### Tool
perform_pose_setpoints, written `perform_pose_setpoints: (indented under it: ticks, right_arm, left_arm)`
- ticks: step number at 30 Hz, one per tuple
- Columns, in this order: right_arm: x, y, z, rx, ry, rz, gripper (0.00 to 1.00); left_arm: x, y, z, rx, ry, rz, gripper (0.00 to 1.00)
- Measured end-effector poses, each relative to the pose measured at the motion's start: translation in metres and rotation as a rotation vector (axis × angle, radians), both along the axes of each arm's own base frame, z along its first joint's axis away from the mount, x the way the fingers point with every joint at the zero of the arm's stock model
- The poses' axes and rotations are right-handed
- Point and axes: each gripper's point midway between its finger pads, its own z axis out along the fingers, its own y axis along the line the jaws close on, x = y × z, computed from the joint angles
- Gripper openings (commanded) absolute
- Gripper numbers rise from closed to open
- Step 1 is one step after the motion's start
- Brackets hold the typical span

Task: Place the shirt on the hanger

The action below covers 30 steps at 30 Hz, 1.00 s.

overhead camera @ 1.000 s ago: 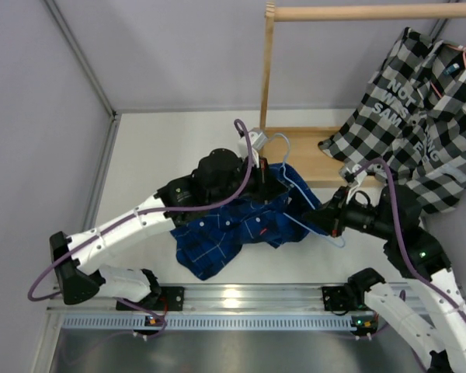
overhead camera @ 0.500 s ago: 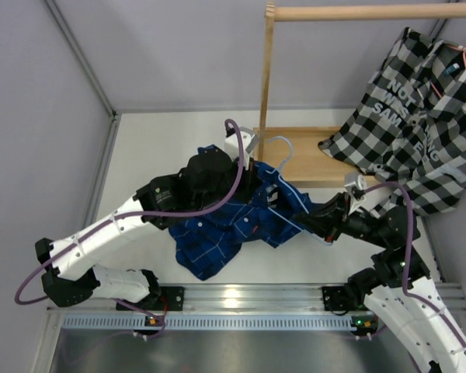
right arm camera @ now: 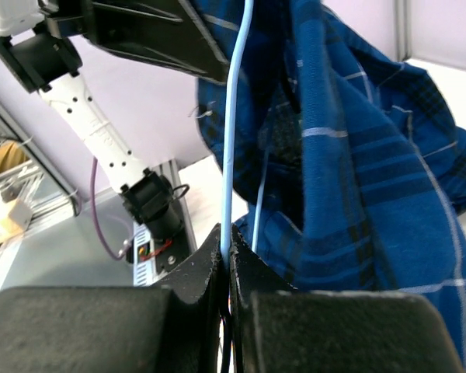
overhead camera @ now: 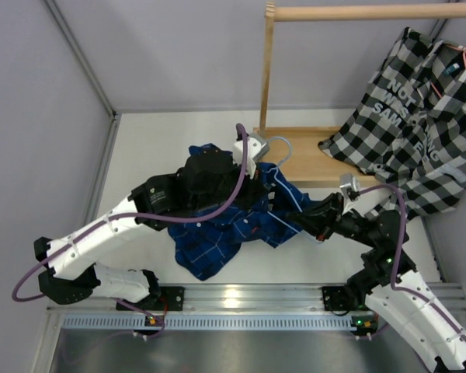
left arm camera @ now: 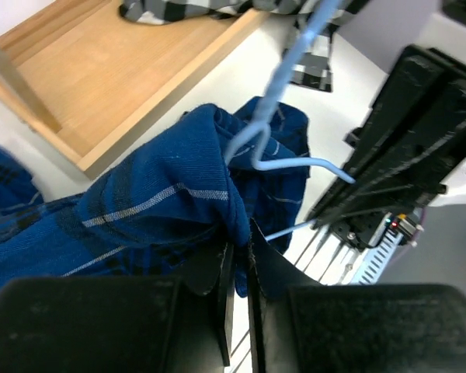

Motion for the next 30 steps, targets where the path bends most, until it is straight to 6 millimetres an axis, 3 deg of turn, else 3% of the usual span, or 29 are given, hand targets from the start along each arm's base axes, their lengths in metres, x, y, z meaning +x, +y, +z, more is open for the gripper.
perform_pose_setpoints:
  ticks: [2,3,4,6,11,16,20,22,24,27,30]
  right_arm:
    - [0.001,-0.001,0.000,0.012,-0.008,-0.017,0.00]
    - [0.002,-0.001,0.000,0.019,-0.016,-0.024,0.00]
    - [0.003,-0.001,0.001,0.024,-0.021,-0.029,0.00]
    - [0.005,-0.002,0.000,0.030,-0.024,-0.041,0.00]
    - [0.011,-0.005,-0.012,0.049,-0.029,-0.082,0.00]
    - [0.011,-0.010,-0.023,0.067,-0.038,-0.115,0.00]
    - [0.010,-0.013,-0.023,0.083,-0.055,-0.132,0.00]
    - [0.009,-0.015,-0.024,0.087,-0.061,-0.137,0.00]
    - [0.008,-0.015,-0.025,0.086,-0.065,-0.133,0.00]
    - [0.005,-0.014,-0.027,0.071,-0.076,-0.120,0.00]
    - [0.001,-0.012,-0.032,0.049,-0.077,-0.094,0.00]
  left_arm:
    - [-0.007,-0.003,0.005,-0.008,-0.006,-0.042,0.22]
    - [-0.010,-0.005,0.008,-0.012,-0.011,-0.065,0.32]
    - [-0.012,-0.006,0.010,-0.013,-0.017,-0.085,0.67]
    - [-0.016,-0.007,0.016,-0.015,-0.038,-0.126,0.98]
    - [-0.011,-0.001,0.035,-0.019,-0.118,-0.119,0.98]
    - [0.011,0.030,0.070,-0.003,-0.291,-0.025,0.98]
    - [0.056,0.062,0.094,-0.002,-0.361,0.020,0.98]
    - [0.070,0.066,0.090,0.013,-0.371,-0.028,0.98]
    - [0.063,0.055,0.075,0.042,-0.366,-0.185,0.98]
    - [0.036,0.035,0.052,0.050,-0.334,-0.425,0.98]
    - [0.016,0.026,0.041,0.030,-0.312,-0.577,0.97]
